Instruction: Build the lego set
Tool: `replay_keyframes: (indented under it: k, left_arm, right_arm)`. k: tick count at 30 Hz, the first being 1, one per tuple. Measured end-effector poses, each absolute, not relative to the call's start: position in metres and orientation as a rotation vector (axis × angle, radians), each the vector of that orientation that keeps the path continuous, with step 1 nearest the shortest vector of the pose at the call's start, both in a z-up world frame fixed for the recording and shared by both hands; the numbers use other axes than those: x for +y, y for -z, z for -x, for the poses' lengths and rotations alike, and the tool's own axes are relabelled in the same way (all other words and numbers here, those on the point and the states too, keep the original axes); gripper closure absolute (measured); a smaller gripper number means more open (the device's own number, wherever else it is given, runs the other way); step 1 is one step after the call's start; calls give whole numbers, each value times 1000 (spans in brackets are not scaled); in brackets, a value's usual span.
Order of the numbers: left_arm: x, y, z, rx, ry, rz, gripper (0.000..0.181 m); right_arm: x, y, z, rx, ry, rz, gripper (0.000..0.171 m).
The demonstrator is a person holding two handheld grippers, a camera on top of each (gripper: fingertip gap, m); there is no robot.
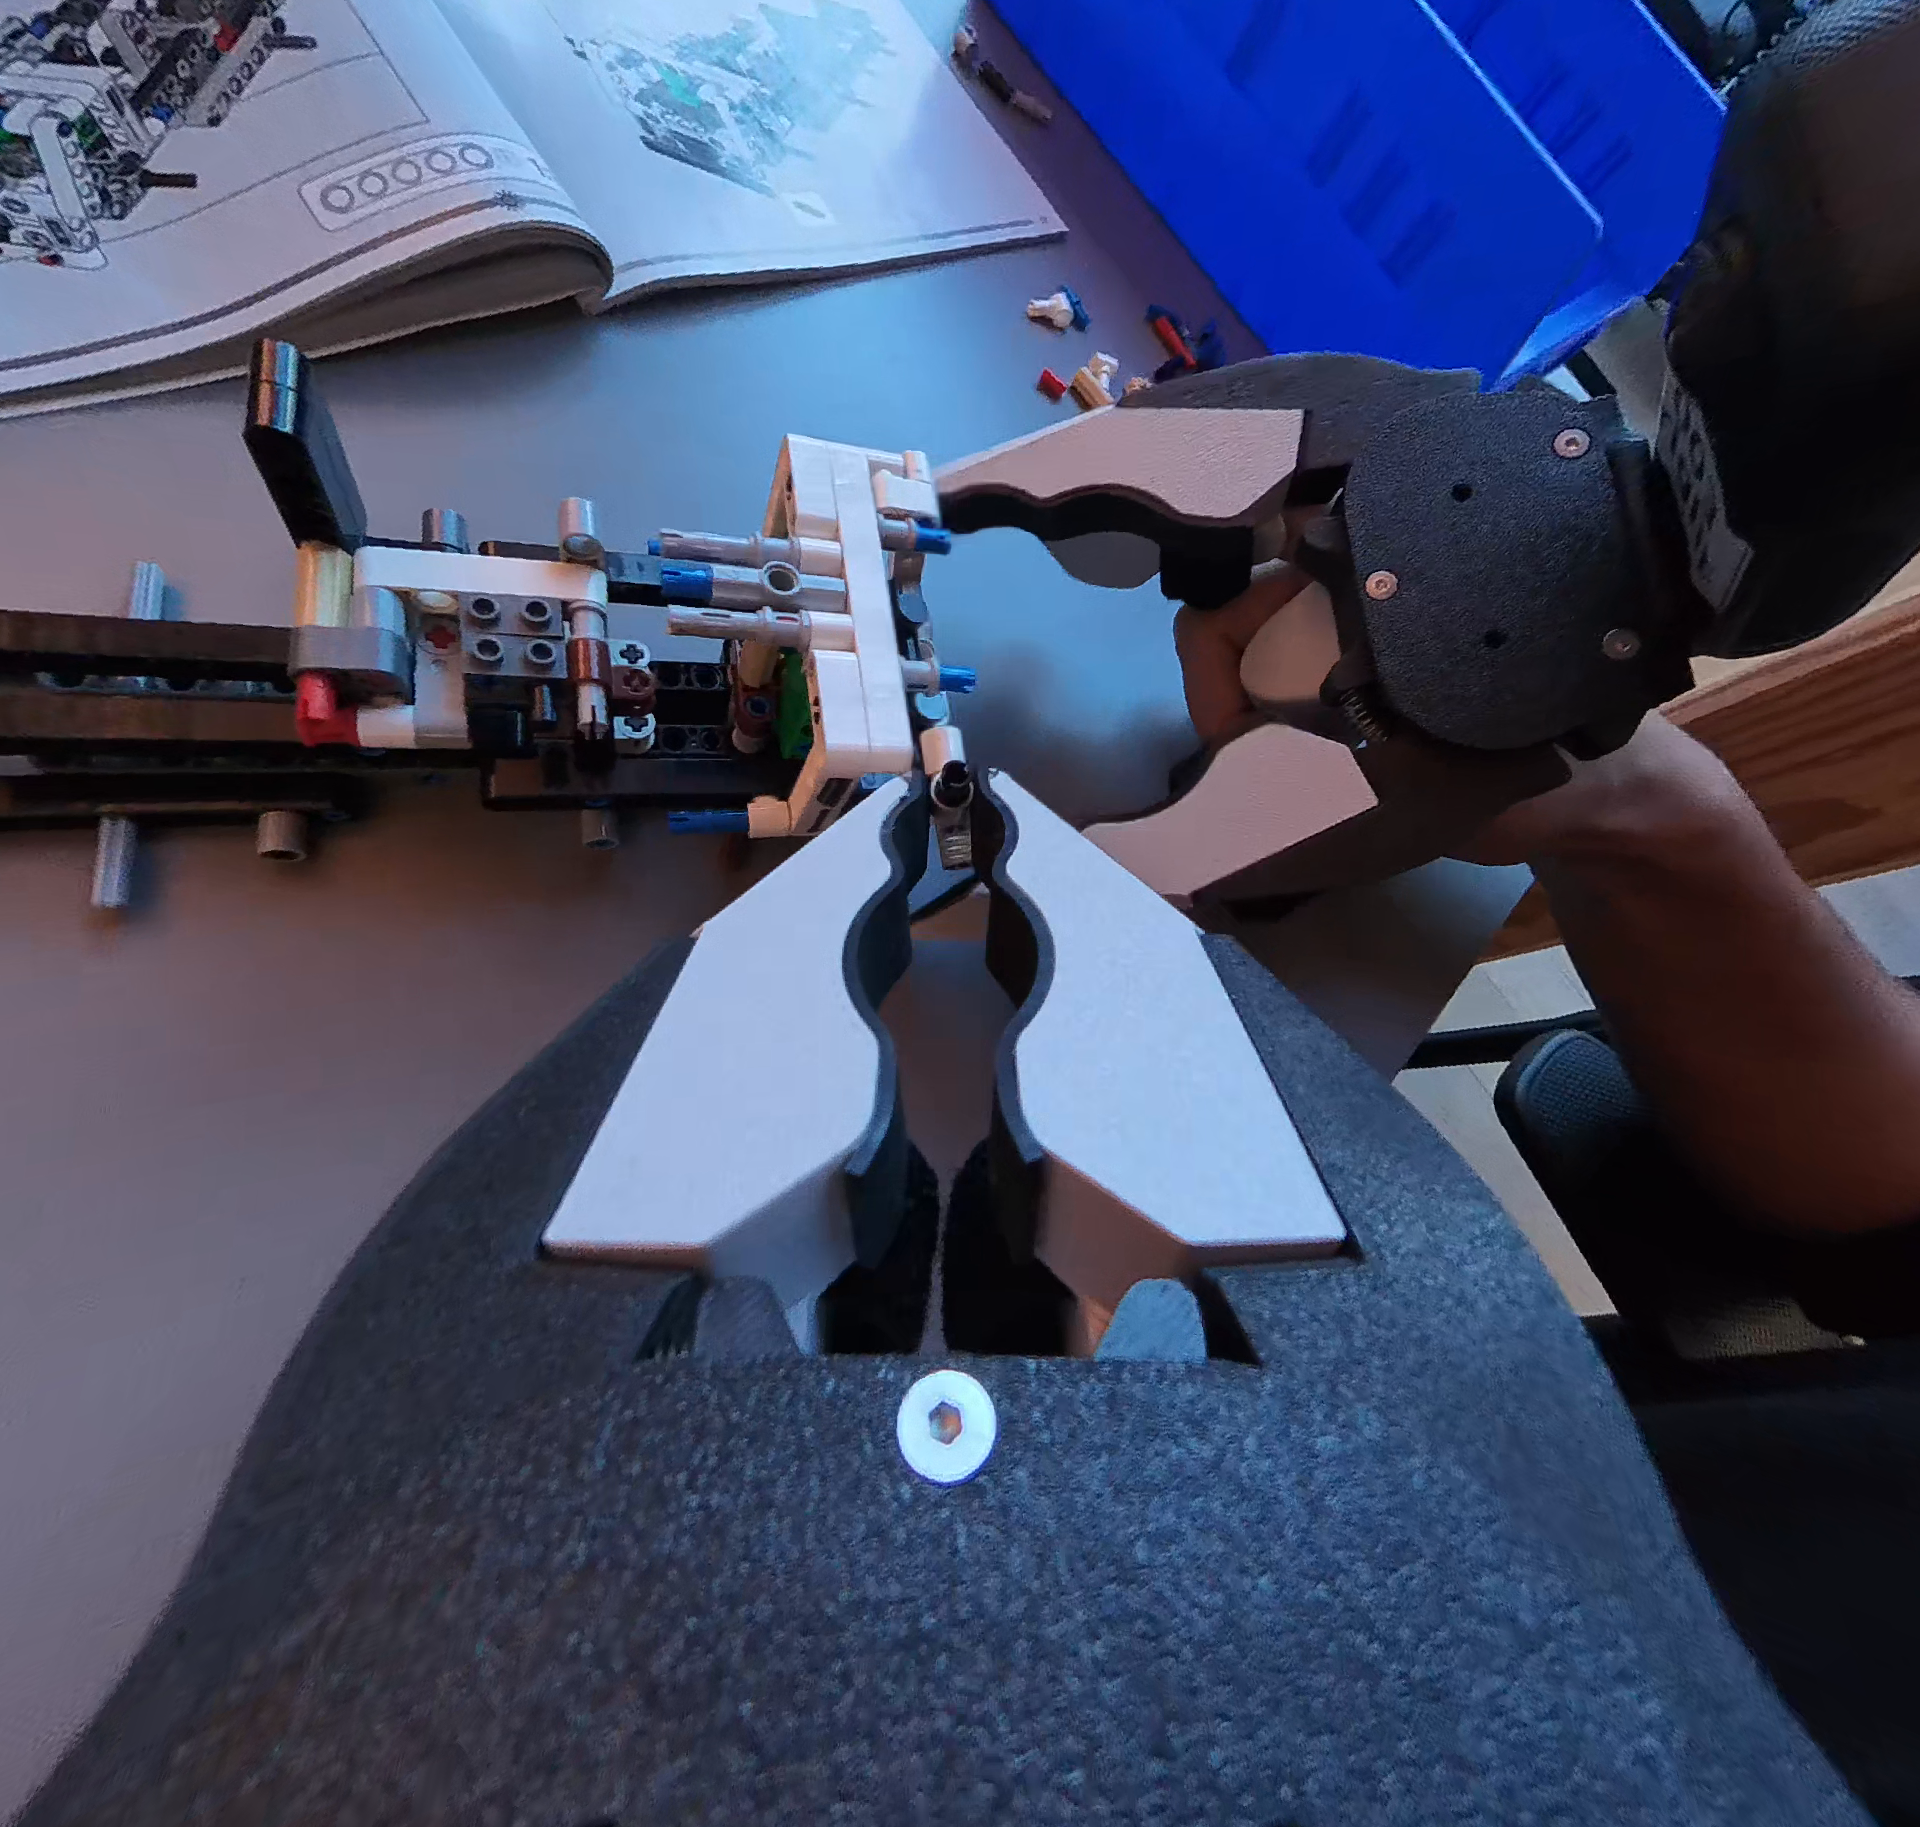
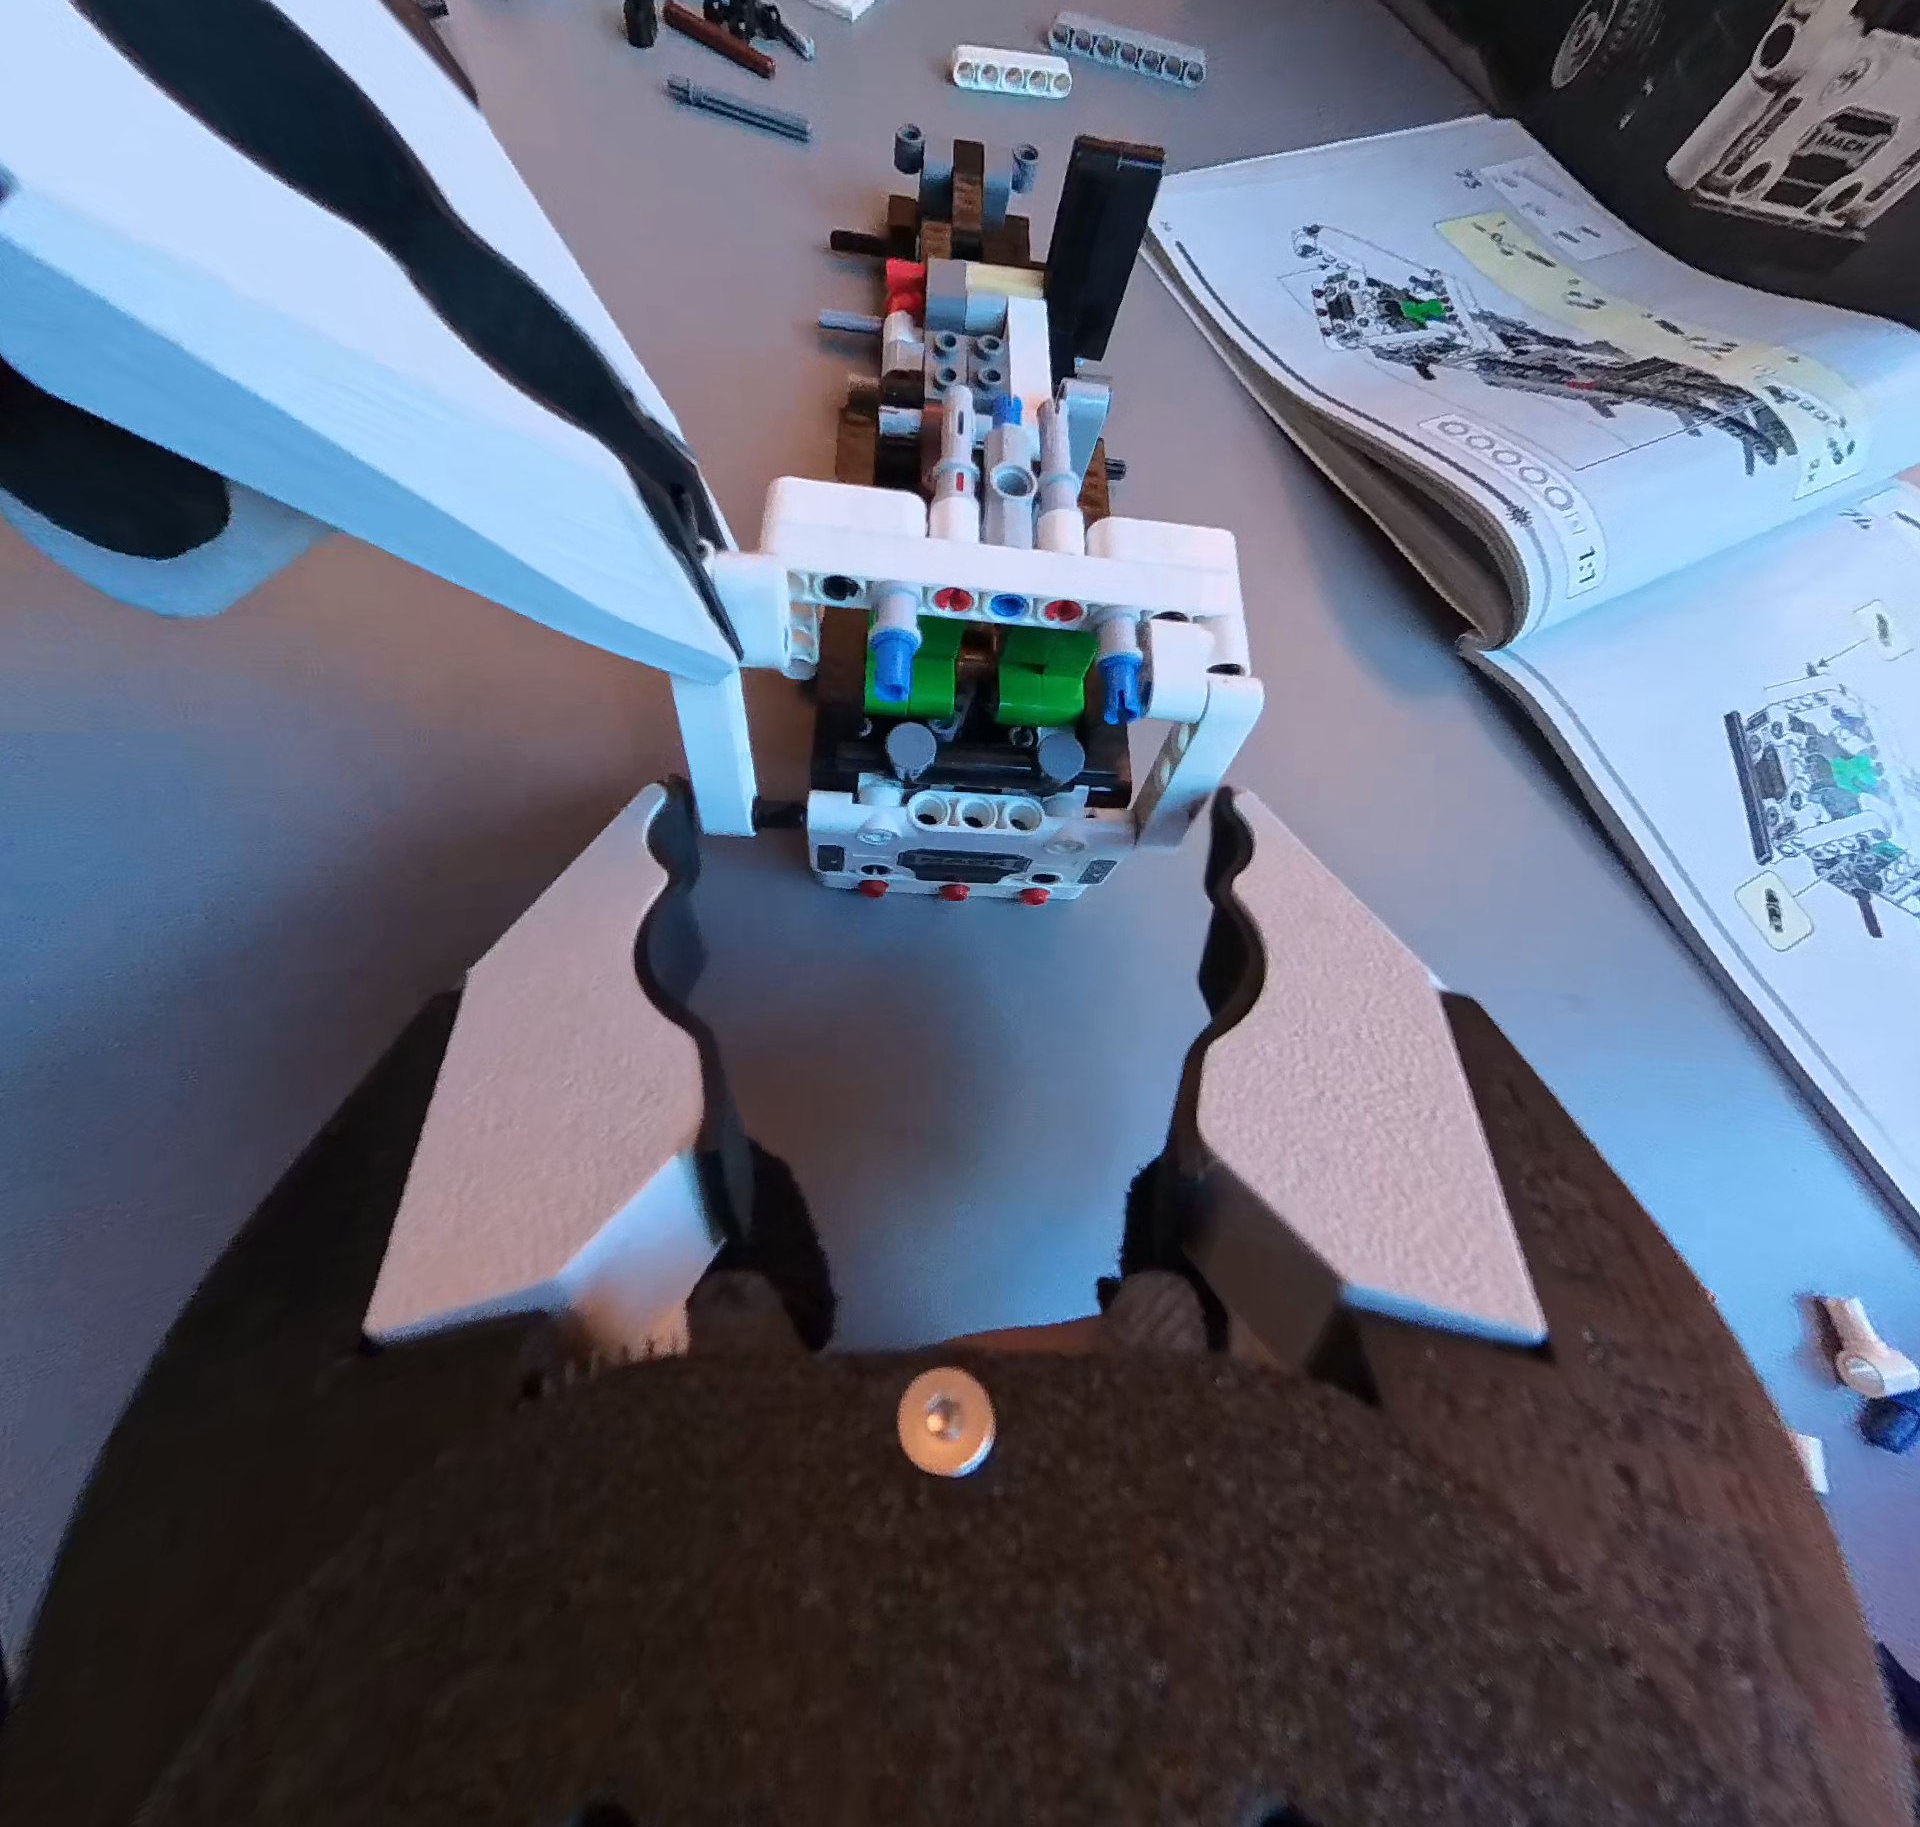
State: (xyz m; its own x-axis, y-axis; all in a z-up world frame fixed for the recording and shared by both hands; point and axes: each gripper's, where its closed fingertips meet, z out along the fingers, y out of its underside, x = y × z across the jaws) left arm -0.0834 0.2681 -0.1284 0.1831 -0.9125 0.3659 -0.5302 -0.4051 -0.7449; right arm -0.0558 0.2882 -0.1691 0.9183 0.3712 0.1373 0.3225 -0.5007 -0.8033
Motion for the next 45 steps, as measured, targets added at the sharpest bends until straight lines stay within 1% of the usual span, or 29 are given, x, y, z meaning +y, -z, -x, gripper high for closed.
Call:
replay_keyframes:
  k: [2, 3, 6, 11, 17, 23, 31, 37, 45]
  left_arm:
    - [270, 130, 84, 1343, 1113, 2022, 175]
    - [269, 130, 84, 1344, 1117, 2026, 175]
    - [268, 130, 83, 1344, 1121, 2025, 175]
    - [271, 130, 82, 1322, 1115, 2043, 175]
    - [271, 130, 81, 1334, 1082, 2015, 174]
    - [267, 128, 76, 1441, 903, 1917, 174]
    - [267, 128, 72, 1548, 829, 1828, 175]
    - [265, 128, 74, 1408, 873, 1854, 175]
    - [263, 127, 74, 1312, 816, 1847, 175]
  right_arm:
    - [290, 171, 55, -495, -60, 2144, 65]
    - [291, 172, 56, -503, -64, 2148, 65]
    - [294, 173, 56, -518, -75, 2157, 66]
    - [295, 176, 57, -527, -93, 2175, 74]
    - [295, 176, 56, -520, -96, 2179, 75]
    - [296, 176, 55, -515, -97, 2180, 75]
    - [297, 176, 55, -499, -98, 2177, 76]
    - [296, 176, 55, -511, -102, 2180, 76]
    - [294, 177, 54, -499, -100, 2187, 76]
